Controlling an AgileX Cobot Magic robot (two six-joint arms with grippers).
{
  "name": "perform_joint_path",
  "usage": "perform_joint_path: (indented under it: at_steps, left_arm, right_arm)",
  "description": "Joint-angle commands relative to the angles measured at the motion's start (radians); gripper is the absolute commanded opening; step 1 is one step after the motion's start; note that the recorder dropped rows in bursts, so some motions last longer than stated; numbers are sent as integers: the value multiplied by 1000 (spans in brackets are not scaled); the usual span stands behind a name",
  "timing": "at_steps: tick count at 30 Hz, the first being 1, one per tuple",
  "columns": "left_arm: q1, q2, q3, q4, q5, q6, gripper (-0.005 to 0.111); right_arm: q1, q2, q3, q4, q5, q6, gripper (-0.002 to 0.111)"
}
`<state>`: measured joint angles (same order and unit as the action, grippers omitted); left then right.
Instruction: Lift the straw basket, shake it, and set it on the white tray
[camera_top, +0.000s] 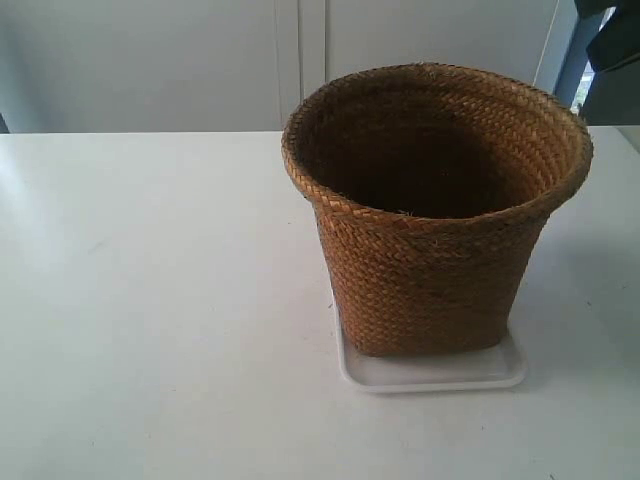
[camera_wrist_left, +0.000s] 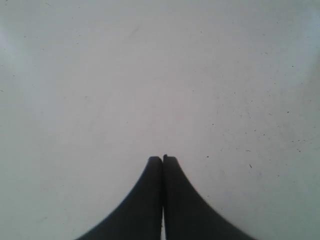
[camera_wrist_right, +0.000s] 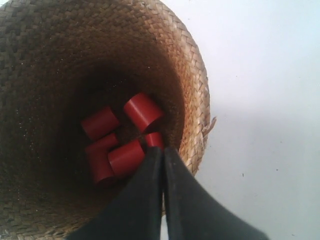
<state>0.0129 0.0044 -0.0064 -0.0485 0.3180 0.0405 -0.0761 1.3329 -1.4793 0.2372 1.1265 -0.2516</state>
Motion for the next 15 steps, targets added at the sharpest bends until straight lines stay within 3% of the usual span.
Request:
perform_joint_path:
  at_steps: [1, 6, 15]
  left_arm:
    - [2, -4, 6, 1, 12, 1, 0]
    - [2, -4, 6, 1, 12, 1, 0]
    - [2, -4, 6, 1, 12, 1, 0]
  right_arm:
    - [-6, -5, 3, 1, -10, -6, 0]
    - [-6, -20, 43, -62, -118, -82, 0]
    - [-6, -349, 487, -58, -562, -82, 0]
